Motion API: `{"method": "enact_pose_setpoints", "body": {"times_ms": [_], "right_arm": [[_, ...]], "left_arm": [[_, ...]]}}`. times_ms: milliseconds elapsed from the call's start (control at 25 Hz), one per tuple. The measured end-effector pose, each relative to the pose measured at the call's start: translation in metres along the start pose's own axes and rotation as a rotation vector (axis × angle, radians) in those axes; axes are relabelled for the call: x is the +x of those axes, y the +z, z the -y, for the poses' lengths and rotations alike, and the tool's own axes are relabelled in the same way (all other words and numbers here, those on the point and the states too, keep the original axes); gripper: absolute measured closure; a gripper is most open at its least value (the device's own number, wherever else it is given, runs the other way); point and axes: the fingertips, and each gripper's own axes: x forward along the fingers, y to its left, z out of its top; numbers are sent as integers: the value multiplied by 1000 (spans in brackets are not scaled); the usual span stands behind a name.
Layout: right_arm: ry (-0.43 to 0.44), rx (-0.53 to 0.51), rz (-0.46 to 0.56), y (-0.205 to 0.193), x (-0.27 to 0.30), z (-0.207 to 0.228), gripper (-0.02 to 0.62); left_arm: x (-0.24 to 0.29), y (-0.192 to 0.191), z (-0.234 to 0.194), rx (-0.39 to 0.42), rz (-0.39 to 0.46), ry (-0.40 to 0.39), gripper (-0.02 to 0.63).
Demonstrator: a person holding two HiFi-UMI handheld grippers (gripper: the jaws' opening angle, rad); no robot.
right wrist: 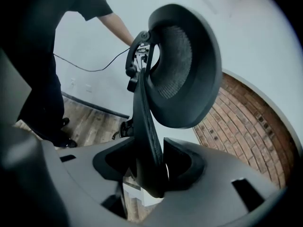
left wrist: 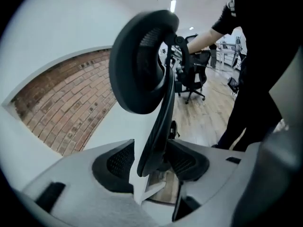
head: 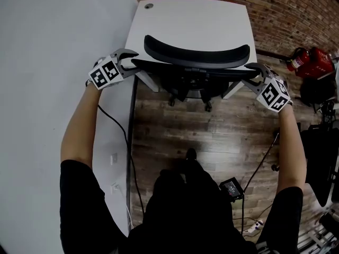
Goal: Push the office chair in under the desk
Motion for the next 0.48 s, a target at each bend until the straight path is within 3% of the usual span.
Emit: {"method": "enact_pose_setpoints", "body": {"times_ms": [120,240,480], "right_arm": [[-58,65,81,15,-26,0,429],[-121,140,180,38,-54,2,466],[-218,310,360,86,-96,-3,477]], "left_arm": [[-25,23,2,-98,140,56,397],[-47,49,13,-139,260,96,399],[-80,95,52,-254,497,98,399]]}}
